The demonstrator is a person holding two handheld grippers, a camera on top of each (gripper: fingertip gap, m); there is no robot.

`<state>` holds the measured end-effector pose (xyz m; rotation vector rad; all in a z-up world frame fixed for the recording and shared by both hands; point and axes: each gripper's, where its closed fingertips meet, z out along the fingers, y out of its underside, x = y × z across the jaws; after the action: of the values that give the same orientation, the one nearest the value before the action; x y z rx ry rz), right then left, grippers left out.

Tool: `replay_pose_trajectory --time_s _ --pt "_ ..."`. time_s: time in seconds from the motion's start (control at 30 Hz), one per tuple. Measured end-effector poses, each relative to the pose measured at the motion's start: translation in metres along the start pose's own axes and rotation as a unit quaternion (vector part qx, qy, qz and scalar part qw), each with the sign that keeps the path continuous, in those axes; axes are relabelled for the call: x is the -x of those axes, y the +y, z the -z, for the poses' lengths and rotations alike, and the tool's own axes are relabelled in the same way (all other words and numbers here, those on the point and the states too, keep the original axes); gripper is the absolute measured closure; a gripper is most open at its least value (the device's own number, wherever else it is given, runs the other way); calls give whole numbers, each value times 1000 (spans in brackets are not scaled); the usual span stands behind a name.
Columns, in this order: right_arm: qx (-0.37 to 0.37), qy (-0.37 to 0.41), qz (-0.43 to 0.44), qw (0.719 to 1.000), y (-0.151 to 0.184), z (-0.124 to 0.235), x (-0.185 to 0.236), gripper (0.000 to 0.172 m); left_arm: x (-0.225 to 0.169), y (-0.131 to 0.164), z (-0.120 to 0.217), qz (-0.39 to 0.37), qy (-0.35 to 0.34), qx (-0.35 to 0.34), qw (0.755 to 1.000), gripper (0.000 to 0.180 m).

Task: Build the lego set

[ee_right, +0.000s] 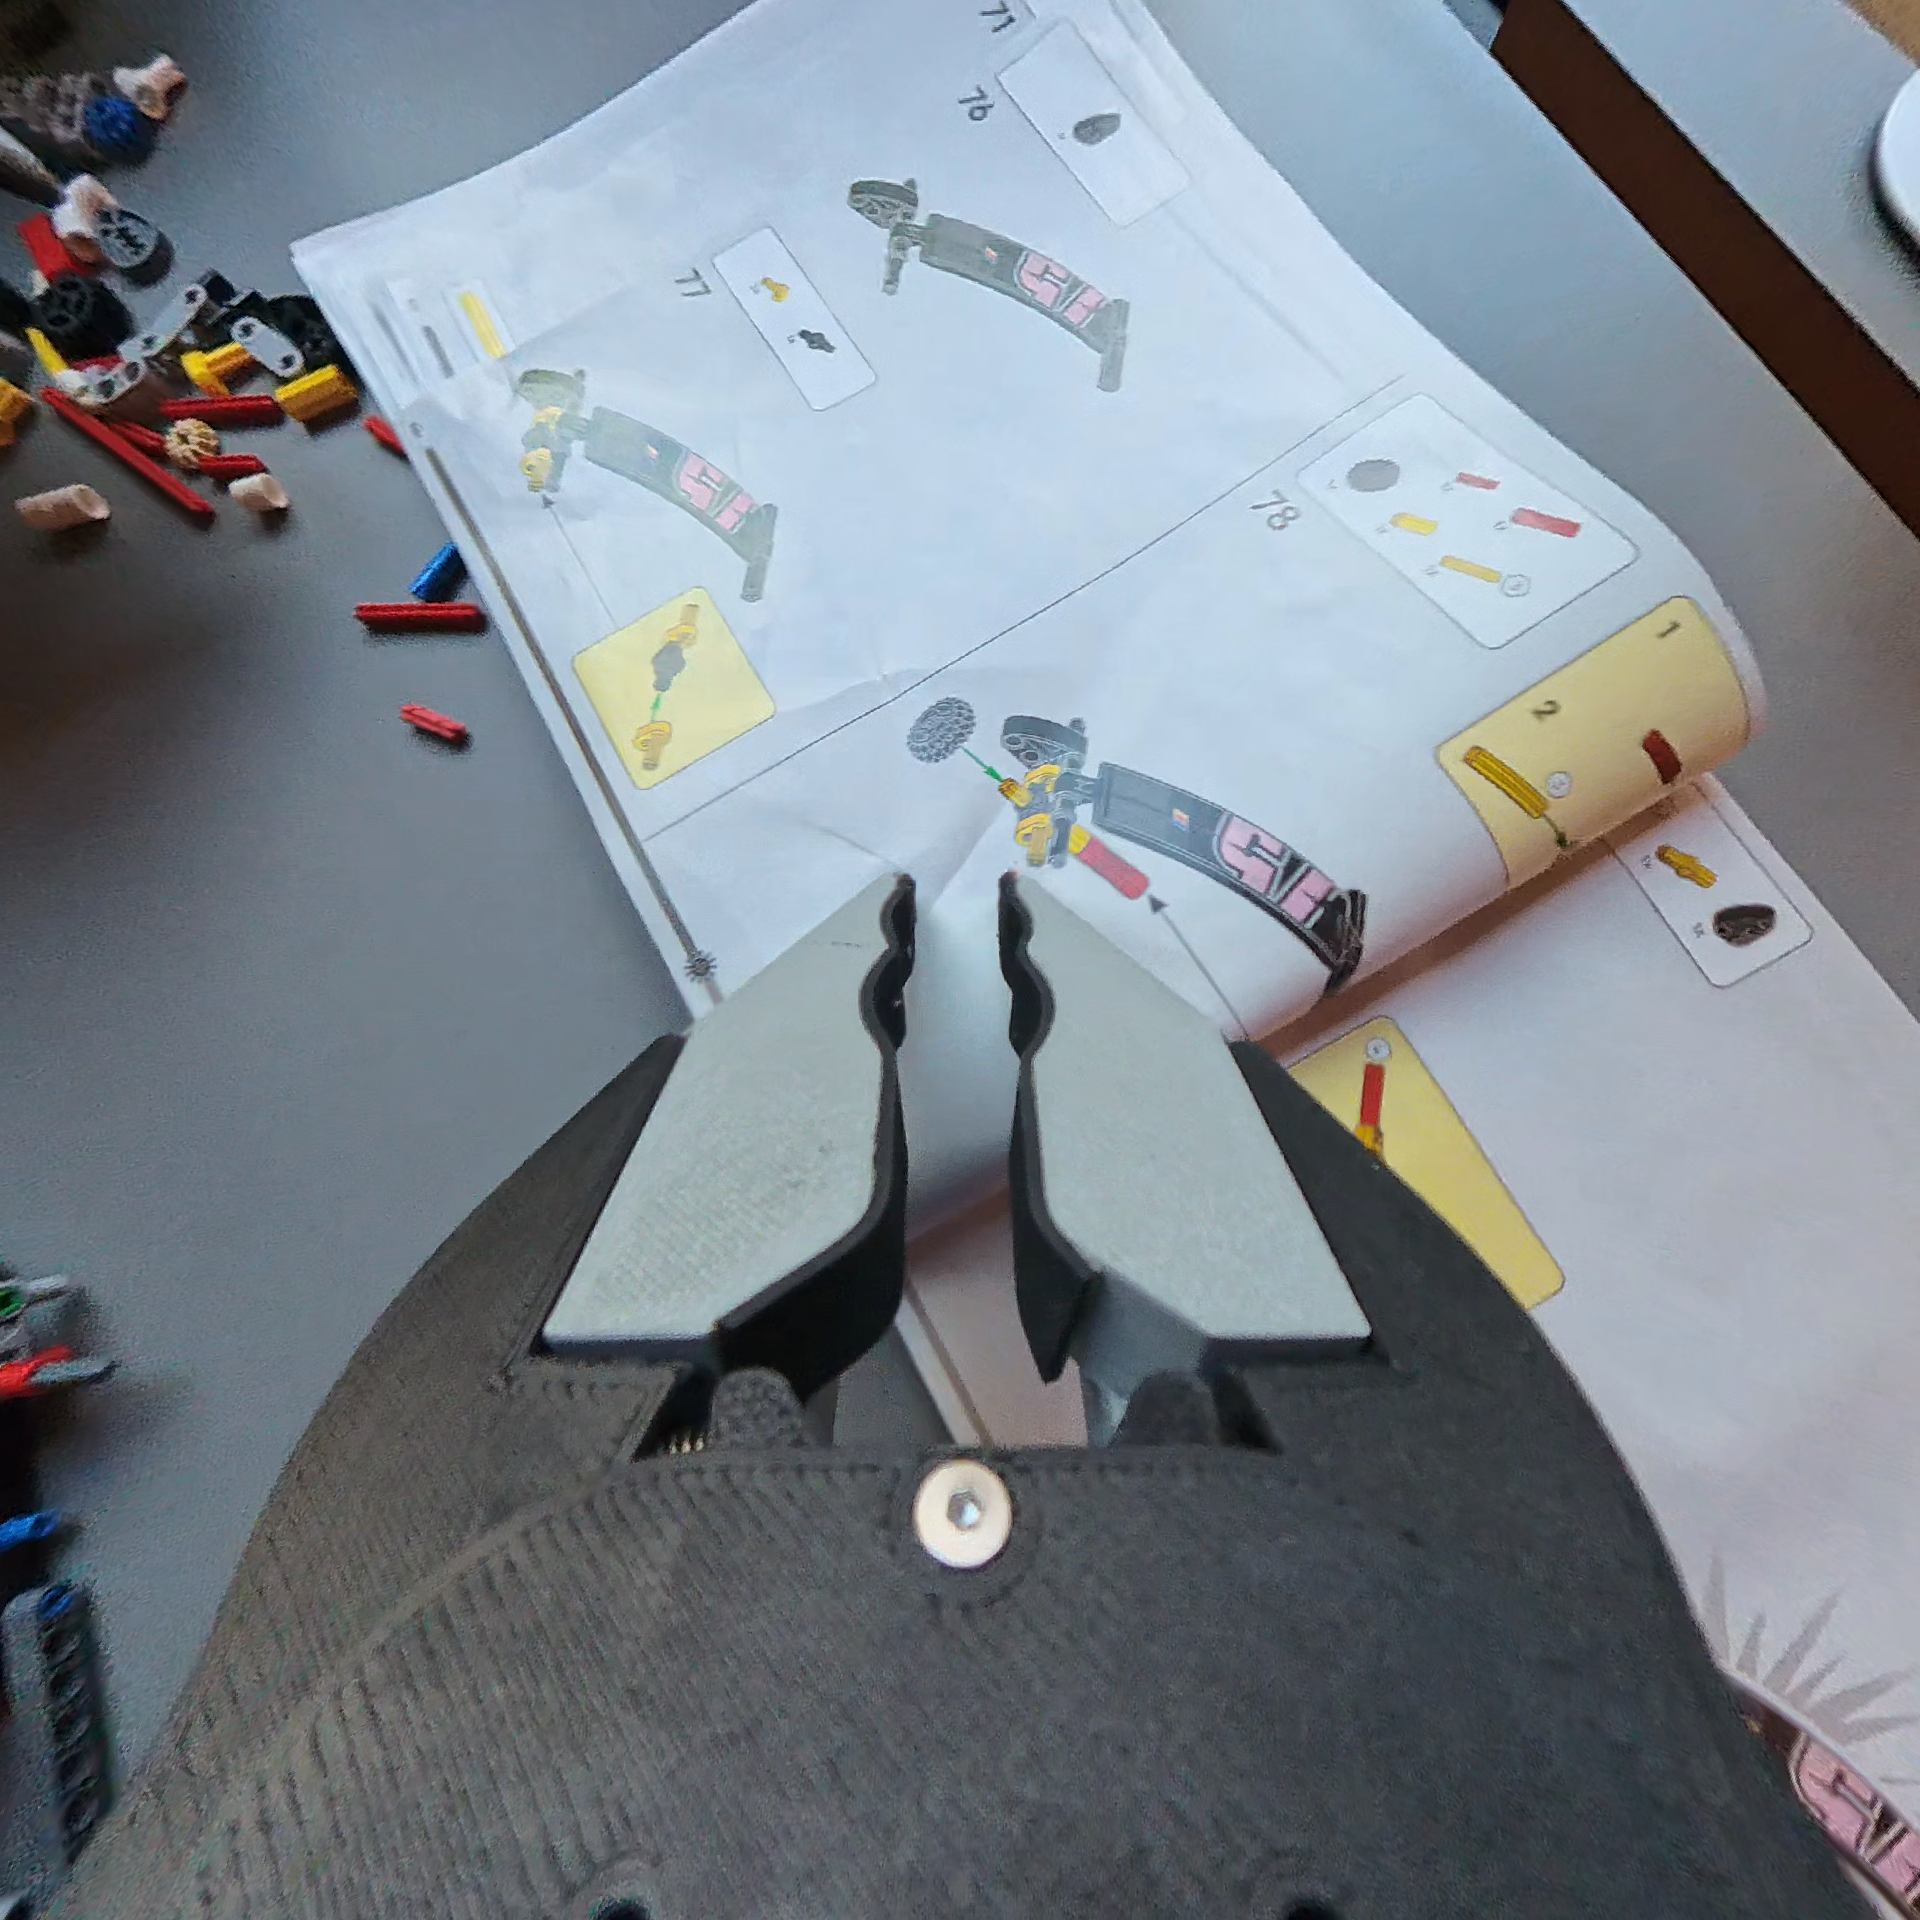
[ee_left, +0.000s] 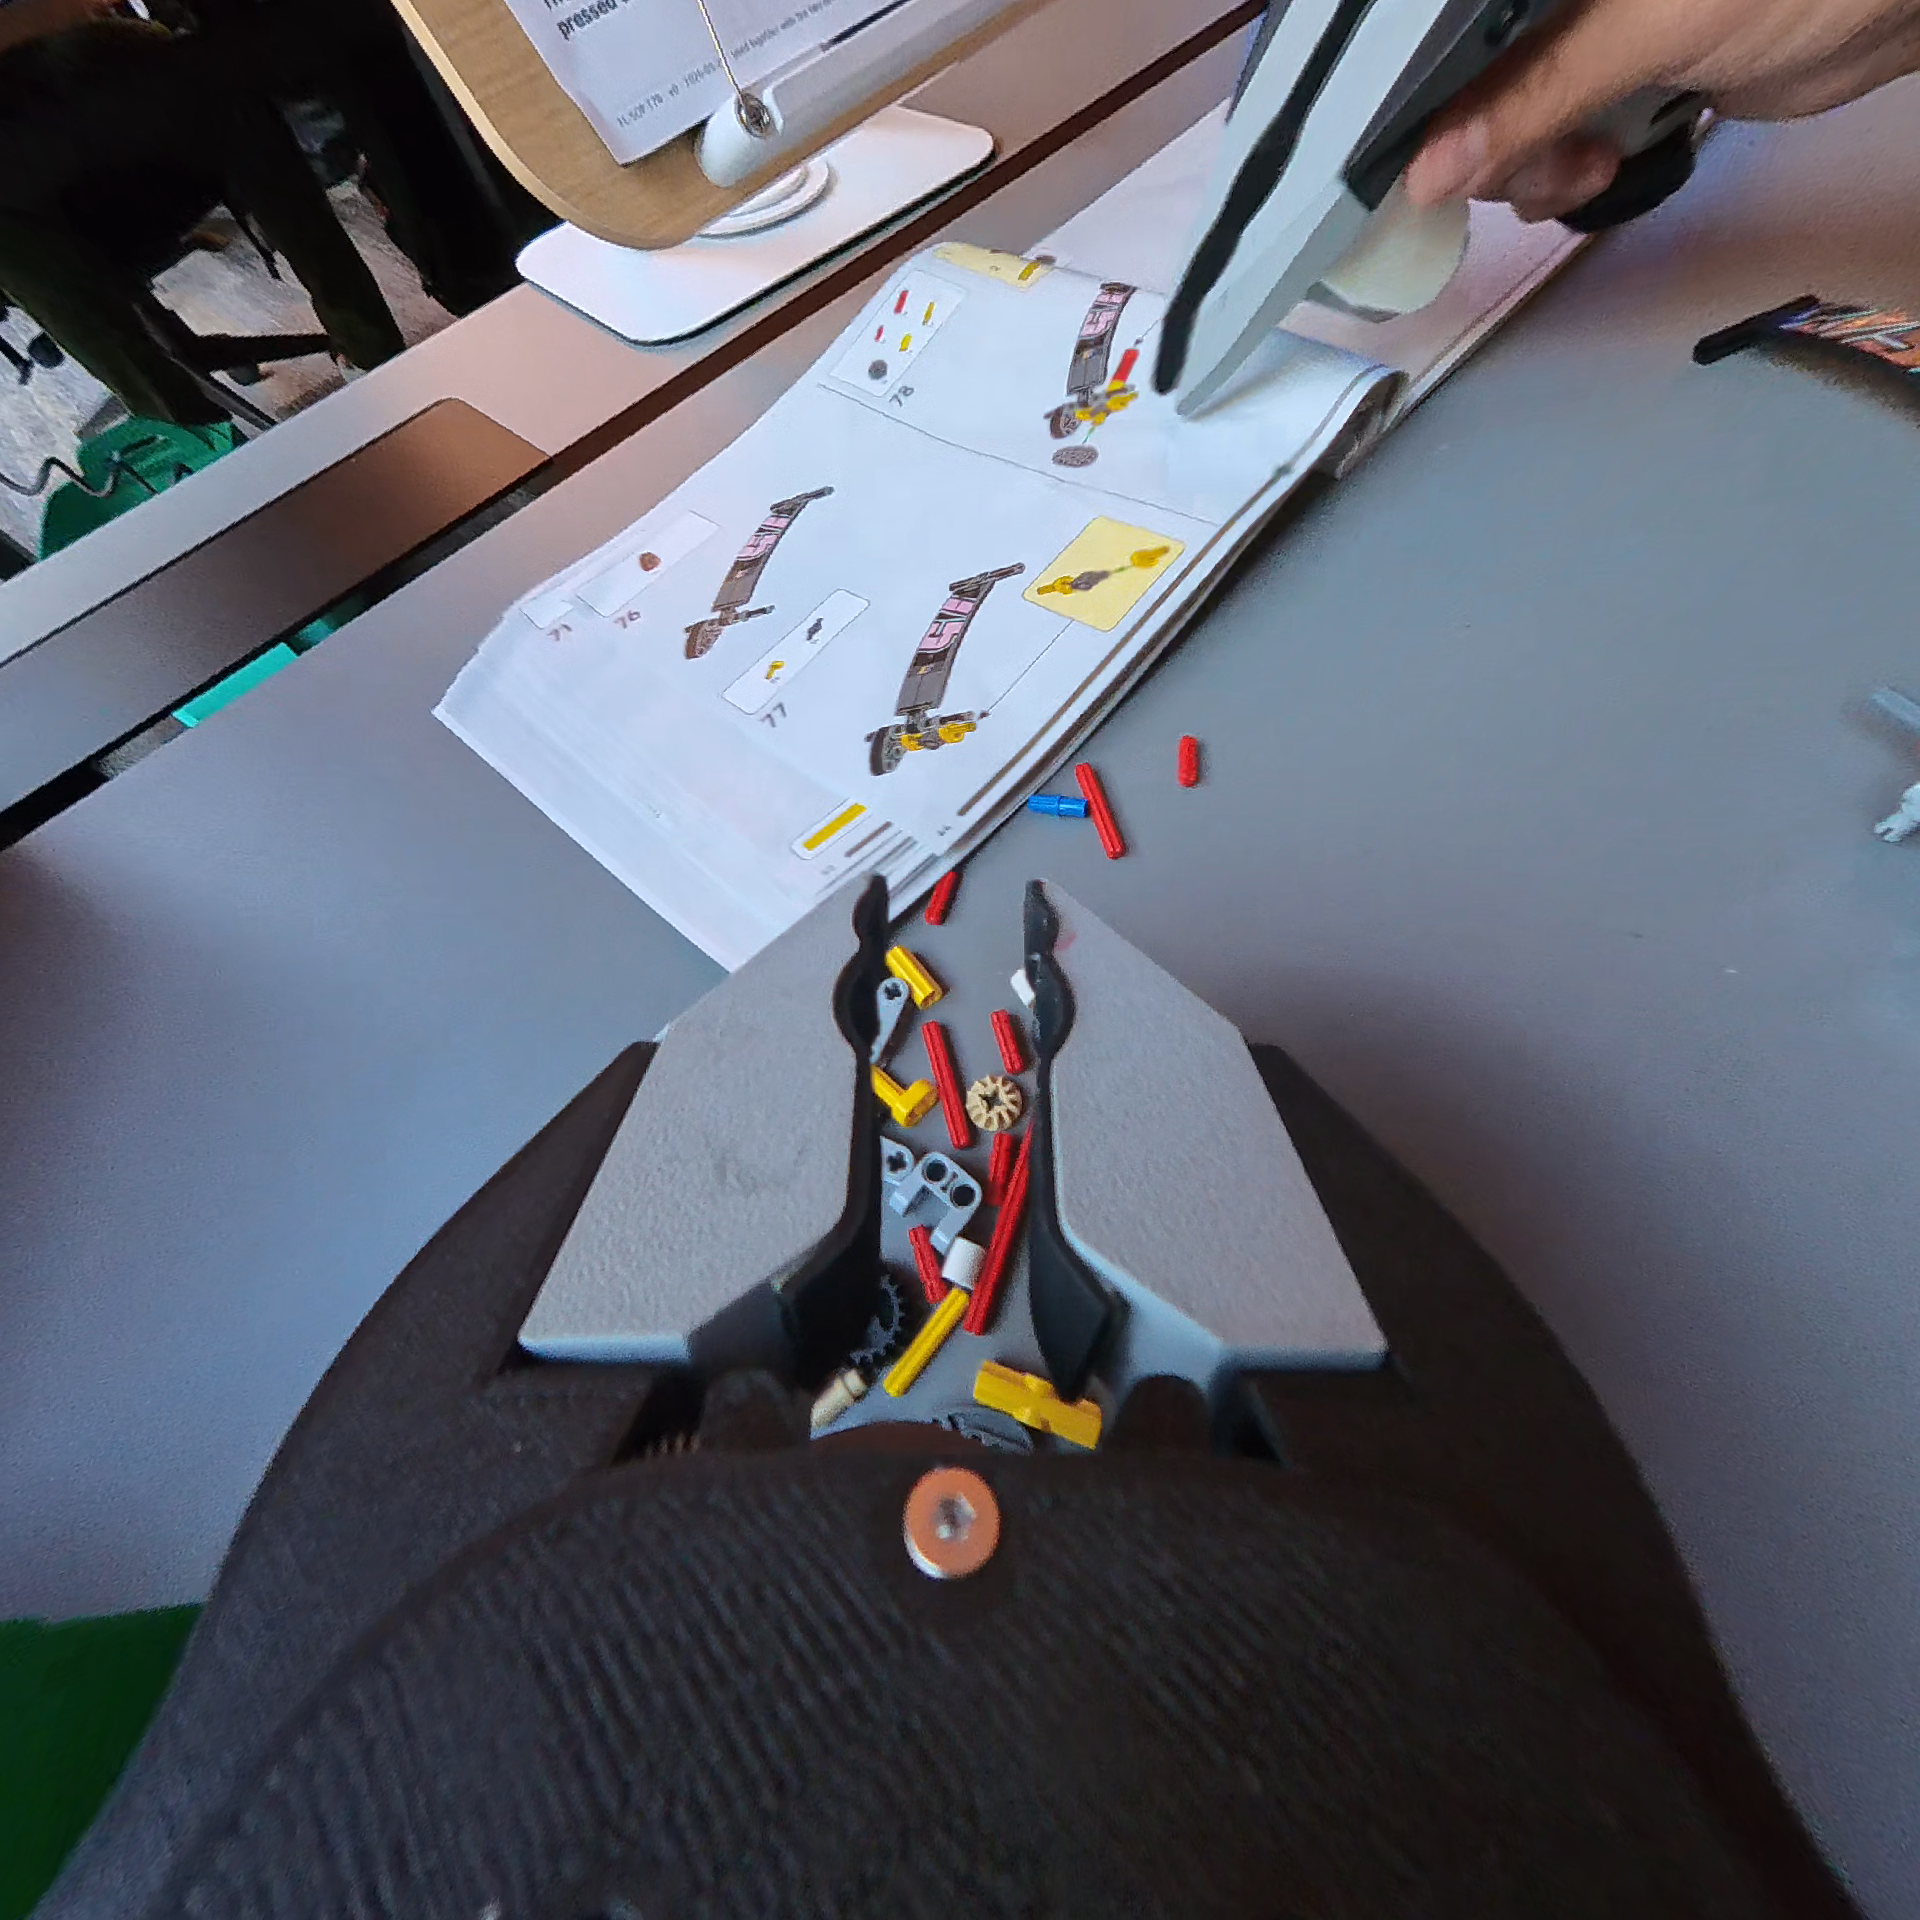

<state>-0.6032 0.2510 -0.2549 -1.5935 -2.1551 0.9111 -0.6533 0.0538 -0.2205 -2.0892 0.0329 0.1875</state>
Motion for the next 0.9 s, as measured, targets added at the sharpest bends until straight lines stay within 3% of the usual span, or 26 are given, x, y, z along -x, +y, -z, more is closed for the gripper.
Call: replay_pose_trajectory --time_s 0.27,0.47,0.6,0.77,0.9 --pt "-49 0 -1 999 7 56 10 145 5 -1 1 2 -15 -10 1000 158" --pt "-119 35 0 992 40 108 1 144 4 1 -2 -5 -19 -7 1000 158" --pt "-145 43 -3 989 66 118 -8 143 7 1 -2 -12 -30 -3 999 158" --pt "-240 59 17 969 68 130 -16 146 13 -10 6 -14 -53 -32 998 158" --pt "-266 73 23 961 70 137 -21 147 15 -14 8 -18 -59 -40 997 158"
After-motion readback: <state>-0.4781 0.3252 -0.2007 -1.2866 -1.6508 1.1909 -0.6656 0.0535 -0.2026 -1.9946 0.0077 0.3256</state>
